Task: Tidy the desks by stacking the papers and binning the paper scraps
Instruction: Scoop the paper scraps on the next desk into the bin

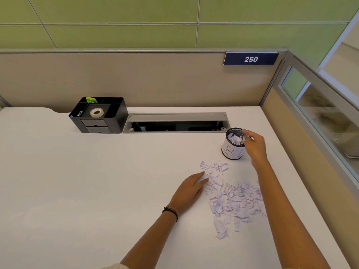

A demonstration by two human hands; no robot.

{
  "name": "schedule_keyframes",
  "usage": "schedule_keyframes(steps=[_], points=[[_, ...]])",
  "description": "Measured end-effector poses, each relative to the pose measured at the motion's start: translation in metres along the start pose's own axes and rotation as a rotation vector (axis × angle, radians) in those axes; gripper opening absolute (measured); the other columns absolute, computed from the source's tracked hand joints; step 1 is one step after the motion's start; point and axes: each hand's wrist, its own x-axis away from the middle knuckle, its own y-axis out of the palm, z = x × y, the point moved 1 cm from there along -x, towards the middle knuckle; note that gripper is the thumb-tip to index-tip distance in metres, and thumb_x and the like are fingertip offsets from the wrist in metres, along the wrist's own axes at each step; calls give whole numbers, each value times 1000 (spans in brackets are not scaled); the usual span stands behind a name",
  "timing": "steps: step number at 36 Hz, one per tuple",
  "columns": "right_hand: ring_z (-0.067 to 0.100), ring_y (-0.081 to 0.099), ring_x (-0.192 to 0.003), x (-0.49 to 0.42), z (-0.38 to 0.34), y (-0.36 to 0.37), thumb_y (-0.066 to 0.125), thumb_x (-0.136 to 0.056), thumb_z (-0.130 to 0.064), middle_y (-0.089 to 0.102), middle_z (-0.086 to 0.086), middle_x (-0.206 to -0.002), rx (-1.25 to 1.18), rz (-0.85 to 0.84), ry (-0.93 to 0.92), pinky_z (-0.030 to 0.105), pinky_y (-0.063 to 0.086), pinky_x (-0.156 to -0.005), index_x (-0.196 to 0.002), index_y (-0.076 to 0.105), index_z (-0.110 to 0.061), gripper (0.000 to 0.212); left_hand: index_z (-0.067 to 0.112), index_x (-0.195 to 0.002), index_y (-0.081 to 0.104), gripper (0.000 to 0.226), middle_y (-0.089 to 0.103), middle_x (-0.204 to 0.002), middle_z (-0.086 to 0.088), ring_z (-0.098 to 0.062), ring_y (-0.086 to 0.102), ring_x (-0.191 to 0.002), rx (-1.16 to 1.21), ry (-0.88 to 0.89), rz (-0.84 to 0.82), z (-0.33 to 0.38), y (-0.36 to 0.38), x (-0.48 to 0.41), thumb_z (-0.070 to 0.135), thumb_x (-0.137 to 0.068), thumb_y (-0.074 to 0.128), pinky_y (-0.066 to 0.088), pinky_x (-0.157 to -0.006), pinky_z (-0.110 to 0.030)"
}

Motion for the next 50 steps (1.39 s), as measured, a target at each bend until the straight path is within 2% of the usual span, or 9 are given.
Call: schedule_keyframes(steps=[4,8,16,19,22,33,38,45,50], points=[[25,41,-130,10,0,-3,34,-86,17,46,11,-140,62,-4,-131,28,34,-107,-123,58,-4,48,16,-140,41,50,33,-150,-8,-21,31,-136,38,-76,-29,9,3,-12,40,-102,19,22,-113,-30],[20,46,-124,30,7,-18,34,-83,20,54,11,-131,67,172,-266,2,34,-87,-112,64,-4,48,19,-144,35,67,21,-155,-4,-23,15,-144,36,-181,-96,24,11,-31,55,-95,6,2,-116,-39],[33,46,-123,55,82,-47,41,-86,12,50,19,-130,361,142,-266,31,32,-104,-115,61,-1,37,22,-125,59,63,46,-142,-2,-32,38,-134,-135,-206,-295,47,17,-78,53,-93,15,27,-101,-68],[37,35,-131,57,111,-57,49,-90,-1,38,22,-142,539,99,-92,45,24,-110,-123,57,-6,34,20,-143,36,59,14,-157,-5,-30,2,-145,-196,-212,-390,55,20,-88,52,-95,23,-1,-110,-65],[38,25,-136,63,125,-62,49,-93,-13,30,26,-145,659,28,41,49,22,-110,-131,49,-8,38,22,-146,26,55,9,-158,-6,-31,-2,-144,-272,-274,-465,58,18,-91,49,-98,28,-7,-109,-63],[31,29,-136,87,117,-45,48,-94,-12,32,18,-146,635,-265,-69,38,29,-108,-133,46,-7,40,16,-140,40,51,23,-153,-9,-28,18,-141,-45,-271,-410,60,9,-68,37,-94,51,18,-112,-41],[29,53,-110,91,106,-36,49,-89,-1,52,16,-122,707,-251,-105,37,46,-88,-118,59,-4,30,3,-115,59,27,52,-123,-15,-31,46,-114,38,-239,-300,63,-1,-60,4,-88,53,42,-90,-39],[34,59,-96,95,94,-33,45,-90,3,59,24,-105,663,-219,-100,36,45,-80,-100,64,10,22,-1,-100,63,27,57,-101,-18,-31,53,-93,67,-260,-198,63,-11,-50,-14,-82,46,41,-76,-36],[33,57,-109,97,88,-37,46,-90,3,61,20,-117,568,-170,-137,36,43,-93,-116,60,3,30,-2,-101,62,24,57,-103,-17,-30,54,-95,54,-288,-196,61,-15,-44,-11,-86,45,38,-75,-32]])
